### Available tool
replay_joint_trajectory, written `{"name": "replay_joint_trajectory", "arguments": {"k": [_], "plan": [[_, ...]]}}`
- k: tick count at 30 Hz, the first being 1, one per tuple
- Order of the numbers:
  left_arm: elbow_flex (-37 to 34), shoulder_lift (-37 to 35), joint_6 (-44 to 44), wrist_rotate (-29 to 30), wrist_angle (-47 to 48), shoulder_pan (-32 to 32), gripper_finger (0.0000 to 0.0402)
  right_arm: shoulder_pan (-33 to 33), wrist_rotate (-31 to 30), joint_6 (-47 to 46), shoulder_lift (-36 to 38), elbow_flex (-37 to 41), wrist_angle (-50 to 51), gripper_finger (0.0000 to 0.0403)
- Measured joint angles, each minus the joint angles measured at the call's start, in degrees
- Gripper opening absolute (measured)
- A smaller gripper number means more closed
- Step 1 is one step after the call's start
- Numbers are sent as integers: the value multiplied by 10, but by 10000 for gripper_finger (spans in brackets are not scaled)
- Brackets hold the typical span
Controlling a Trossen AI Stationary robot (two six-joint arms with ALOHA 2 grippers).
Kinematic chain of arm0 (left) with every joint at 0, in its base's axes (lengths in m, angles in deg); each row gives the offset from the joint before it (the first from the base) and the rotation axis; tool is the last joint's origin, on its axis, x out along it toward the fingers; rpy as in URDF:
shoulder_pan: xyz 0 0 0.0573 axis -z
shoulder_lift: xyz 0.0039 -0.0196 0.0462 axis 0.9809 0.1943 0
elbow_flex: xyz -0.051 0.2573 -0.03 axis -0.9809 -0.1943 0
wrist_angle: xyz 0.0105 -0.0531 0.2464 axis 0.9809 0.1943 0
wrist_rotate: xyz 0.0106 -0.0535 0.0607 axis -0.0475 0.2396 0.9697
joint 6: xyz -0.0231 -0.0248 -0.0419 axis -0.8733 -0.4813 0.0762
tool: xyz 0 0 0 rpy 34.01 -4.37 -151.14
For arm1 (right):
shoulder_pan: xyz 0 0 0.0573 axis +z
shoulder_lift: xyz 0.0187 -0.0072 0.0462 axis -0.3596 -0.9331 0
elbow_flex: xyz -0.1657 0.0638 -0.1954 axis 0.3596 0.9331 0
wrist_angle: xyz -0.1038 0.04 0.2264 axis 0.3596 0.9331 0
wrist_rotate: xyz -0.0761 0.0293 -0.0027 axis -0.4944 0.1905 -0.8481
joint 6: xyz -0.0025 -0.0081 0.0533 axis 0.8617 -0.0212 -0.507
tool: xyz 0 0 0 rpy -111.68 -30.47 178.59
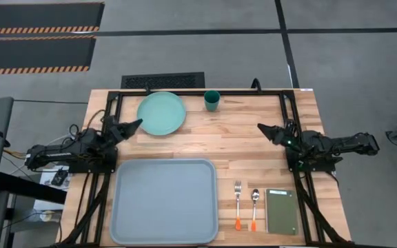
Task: Pick and place plate/cup/fork/spoon on tray
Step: Put the orange fork on the left of the gray tray
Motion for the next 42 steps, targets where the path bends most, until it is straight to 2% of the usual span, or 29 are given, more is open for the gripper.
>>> {"name": "replay_joint_trajectory", "arguments": {"k": [2, 6, 9, 14, 18, 21, 24, 30, 35, 38, 42], "plan": [[2, 0, -5, 11, -31, 0, 46, -3, -6, 0, 0, 0, -26, 260], [24, 0, -7, 11, -31, 0, 46, -16, -10, 23, 0, 0, -98, 260], [40, 0, -20, 35, -34, 0, 46, -34, -12, 45, 0, -16, -118, 260], [73, 17, 14, 30, -34, 0, 51, -58, 4, 60, -27, -75, -118, 260], [104, 57, 31, 26, -32, 0, 82, -73, 49, 94, -84, -150, -113, 260], [131, 96, 33, 21, -32, 0, 116, -83, 68, 98, -150, -224, -59, 260], [157, 138, 29, 2, -22, 0, 149, -93, 69, 82, -233, -313, 58, 260], [226, 205, 3, -20, 104, 0, 181, -137, 88, -1, -440, -482, 272, 260], [288, 234, 17, -34, 220, 0, 183, -172, 157, -18, -603, -564, 298, 260], [316, 234, 20, -30, 265, 0, 183, -184, 199, -13, -687, -597, 303, 260], [339, 224, 21, -22, 305, 0, 183, -185, 247, -52, -782, -641, 298, 260]]}}
